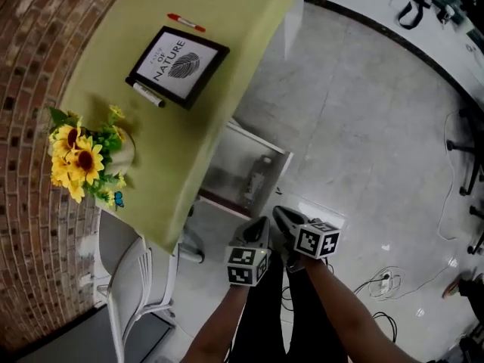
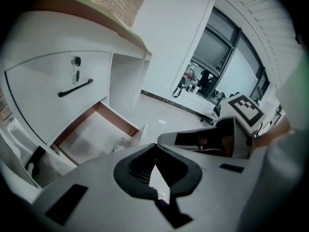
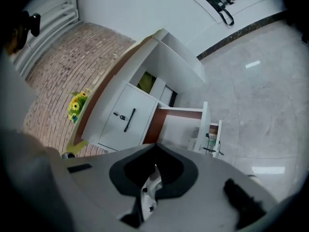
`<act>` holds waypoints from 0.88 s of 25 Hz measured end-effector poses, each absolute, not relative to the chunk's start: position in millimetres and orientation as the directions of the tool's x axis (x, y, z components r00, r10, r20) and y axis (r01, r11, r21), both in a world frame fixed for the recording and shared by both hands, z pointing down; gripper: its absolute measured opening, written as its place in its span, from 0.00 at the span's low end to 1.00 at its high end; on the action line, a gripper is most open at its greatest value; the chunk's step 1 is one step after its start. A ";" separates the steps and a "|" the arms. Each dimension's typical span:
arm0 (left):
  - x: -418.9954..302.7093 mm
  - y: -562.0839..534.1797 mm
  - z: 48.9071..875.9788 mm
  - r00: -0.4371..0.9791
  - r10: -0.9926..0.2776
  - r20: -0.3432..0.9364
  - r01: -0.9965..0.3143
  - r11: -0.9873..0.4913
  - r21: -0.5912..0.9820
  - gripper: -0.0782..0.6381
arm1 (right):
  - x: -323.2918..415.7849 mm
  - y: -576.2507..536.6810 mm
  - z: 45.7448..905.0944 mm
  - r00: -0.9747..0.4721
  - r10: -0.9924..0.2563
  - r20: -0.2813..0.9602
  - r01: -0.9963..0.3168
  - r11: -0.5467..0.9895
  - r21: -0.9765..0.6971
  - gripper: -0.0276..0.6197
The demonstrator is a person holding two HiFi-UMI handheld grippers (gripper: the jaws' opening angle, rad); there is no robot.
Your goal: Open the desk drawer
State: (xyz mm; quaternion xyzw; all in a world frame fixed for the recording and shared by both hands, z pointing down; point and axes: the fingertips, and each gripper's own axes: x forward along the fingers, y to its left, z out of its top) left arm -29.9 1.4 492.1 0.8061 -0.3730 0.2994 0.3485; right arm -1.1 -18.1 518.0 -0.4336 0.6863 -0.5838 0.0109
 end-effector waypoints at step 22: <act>-60.0 -4.0 445.5 0.503 -0.413 0.759 -0.815 -0.519 0.258 0.12 | 0.9 -32.0 459.8 -0.560 -0.729 0.394 -0.481 -0.101 -0.871 0.07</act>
